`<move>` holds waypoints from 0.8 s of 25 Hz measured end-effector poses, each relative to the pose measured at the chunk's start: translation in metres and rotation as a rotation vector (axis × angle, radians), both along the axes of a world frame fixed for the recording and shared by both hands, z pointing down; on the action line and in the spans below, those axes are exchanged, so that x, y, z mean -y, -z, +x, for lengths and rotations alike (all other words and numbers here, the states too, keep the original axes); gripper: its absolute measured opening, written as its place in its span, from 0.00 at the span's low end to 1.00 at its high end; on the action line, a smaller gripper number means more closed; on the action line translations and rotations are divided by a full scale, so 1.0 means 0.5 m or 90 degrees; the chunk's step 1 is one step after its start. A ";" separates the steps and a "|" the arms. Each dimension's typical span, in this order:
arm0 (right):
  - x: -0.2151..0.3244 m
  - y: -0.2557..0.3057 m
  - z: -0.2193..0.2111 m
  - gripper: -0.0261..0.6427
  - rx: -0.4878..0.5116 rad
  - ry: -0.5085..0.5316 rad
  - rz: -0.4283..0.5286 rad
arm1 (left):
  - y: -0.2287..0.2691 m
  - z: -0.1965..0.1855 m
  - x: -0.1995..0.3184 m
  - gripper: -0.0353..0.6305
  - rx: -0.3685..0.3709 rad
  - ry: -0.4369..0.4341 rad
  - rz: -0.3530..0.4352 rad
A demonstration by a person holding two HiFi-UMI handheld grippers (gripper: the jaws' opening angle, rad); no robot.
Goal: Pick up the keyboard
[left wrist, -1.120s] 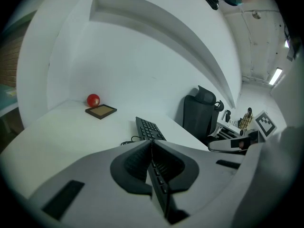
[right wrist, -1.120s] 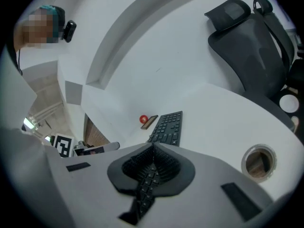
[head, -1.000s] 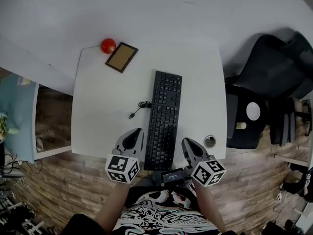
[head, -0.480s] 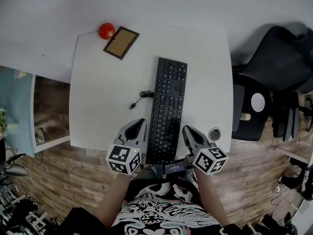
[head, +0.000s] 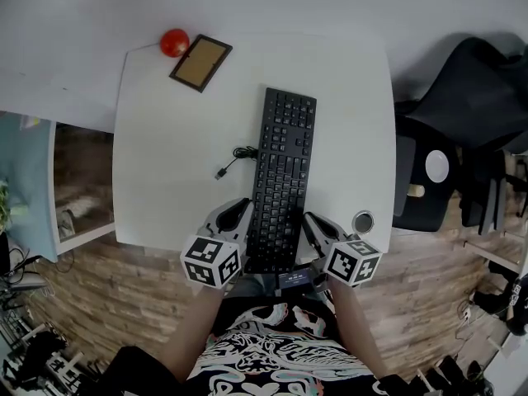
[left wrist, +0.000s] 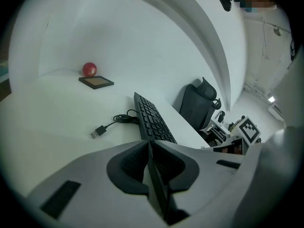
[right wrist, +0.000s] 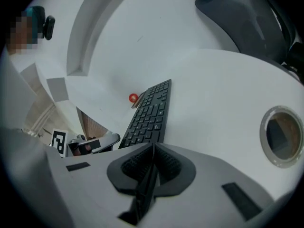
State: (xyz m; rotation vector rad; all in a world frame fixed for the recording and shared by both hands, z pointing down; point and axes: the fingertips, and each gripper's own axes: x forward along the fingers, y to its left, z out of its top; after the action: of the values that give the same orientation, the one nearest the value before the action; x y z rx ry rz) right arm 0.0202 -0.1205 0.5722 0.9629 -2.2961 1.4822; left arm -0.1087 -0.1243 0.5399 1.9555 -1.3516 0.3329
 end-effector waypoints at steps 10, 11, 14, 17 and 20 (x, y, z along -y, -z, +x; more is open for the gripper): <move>0.048 0.000 -0.009 0.22 0.016 -0.015 -0.027 | -0.025 0.003 0.024 0.23 -0.083 0.002 -0.067; 0.048 -0.002 -0.013 0.23 0.019 -0.009 -0.039 | -0.028 0.005 0.028 0.30 -0.095 -0.001 -0.076; 0.050 -0.008 -0.016 0.24 0.010 -0.001 -0.065 | -0.037 0.017 0.034 0.32 -0.123 -0.022 -0.107; 0.046 -0.017 -0.018 0.24 -0.008 0.013 -0.081 | -0.050 0.038 0.031 0.32 -0.151 -0.046 -0.143; 0.042 -0.026 -0.023 0.24 -0.022 0.037 -0.090 | -0.071 0.059 0.026 0.32 -0.209 -0.040 -0.192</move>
State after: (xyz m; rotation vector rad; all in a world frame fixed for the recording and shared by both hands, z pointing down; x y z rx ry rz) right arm 0.0088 -0.1416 0.5852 0.8681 -2.1442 1.5670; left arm -0.0793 -0.1373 0.5753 1.7137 -0.9711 0.2183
